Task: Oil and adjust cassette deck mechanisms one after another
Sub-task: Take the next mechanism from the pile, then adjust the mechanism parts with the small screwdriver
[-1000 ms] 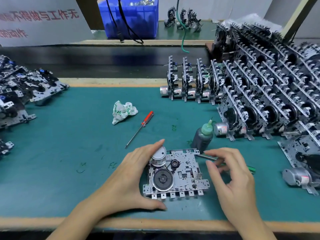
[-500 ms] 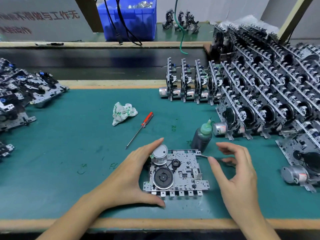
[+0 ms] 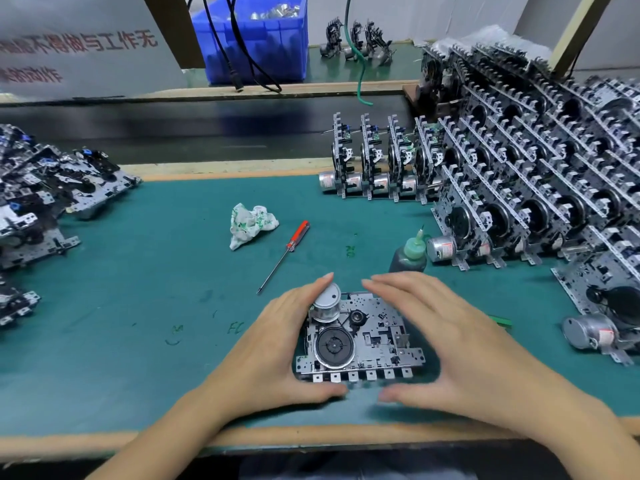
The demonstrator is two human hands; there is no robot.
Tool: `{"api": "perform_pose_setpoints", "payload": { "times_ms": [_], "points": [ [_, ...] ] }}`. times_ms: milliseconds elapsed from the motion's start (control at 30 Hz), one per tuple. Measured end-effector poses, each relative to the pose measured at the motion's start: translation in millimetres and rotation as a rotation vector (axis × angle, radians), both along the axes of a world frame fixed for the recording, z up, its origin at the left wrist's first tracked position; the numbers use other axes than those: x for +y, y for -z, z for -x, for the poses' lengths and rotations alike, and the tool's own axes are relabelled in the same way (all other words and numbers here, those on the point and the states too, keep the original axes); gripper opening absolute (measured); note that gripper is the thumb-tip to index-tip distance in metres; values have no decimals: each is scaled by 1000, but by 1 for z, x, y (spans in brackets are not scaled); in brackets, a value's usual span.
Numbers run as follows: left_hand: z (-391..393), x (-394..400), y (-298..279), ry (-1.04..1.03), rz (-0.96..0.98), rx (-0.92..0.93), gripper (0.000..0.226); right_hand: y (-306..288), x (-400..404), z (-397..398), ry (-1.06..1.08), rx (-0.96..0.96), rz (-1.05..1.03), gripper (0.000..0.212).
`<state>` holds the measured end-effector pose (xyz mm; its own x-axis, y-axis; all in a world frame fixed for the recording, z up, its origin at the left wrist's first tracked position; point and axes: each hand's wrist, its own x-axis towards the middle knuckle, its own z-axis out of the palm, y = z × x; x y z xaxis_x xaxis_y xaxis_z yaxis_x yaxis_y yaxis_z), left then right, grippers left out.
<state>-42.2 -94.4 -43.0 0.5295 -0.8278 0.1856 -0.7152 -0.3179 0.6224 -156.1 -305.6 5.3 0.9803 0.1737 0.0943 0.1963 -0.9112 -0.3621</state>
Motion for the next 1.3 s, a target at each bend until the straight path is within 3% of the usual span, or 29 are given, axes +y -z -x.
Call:
{"api": "perform_pose_setpoints", "payload": {
  "times_ms": [100, 267, 400, 467, 533, 633, 700, 767, 833, 867, 933, 967, 1033, 1100, 1167, 1300],
  "points": [
    [2, 1, -1, 37, 38, -28, 105, 0, 8, -14, -51, 187, 226, 122],
    [4, 2, 0, 56, 61, -57, 104, 1, 17, -22, -30, 220, 370, 131],
    [5, 1, 1, 31, 75, -83, 107, 1, 21, -23, -19, 148, 385, 104],
    [5, 2, 2, 12, 145, 10, 113, -2, 15, -24, -14, 142, 322, 95],
    [4, 1, 2, -26, 255, 293, 121, -5, 5, -24, 13, 180, 150, 90],
    [-6, -8, -5, 87, 435, 931, 109, -9, -3, -20, -53, 352, -571, 70],
    [-8, -16, -11, 188, 451, 1209, 119, -11, 3, -21, -280, 432, -1013, 58],
    [-9, -30, -18, 242, 497, 1469, 115, -11, 20, -25, -519, 436, -1276, 42],
    [-13, -38, -11, 147, 511, 1589, 112, -13, 26, -26, -570, 482, -1501, 39],
    [-12, -43, -16, 107, 538, 1716, 81, -14, 27, -25, -502, 538, -1555, 35],
    [-11, -52, -25, 247, 524, 1738, 145, -5, 26, -24, -318, 547, -1524, 29],
    [-11, -53, -24, 296, 613, 1732, 114, 0, 22, -22, -176, 519, -1421, 31],
    [-19, -53, -25, 372, 637, 1775, 99, 10, 12, -16, 118, 297, -1161, 25],
    [-22, -51, -14, 392, 644, 1737, 97, 14, 6, -10, 388, -61, -994, 18],
    [-21, -53, -10, 376, 655, 1694, 101, 19, -5, -8, 591, -308, -954, 25],
    [-21, -62, -4, 234, 737, 1770, 98, 23, -17, -22, 620, -209, -741, 53]
  ]
}}
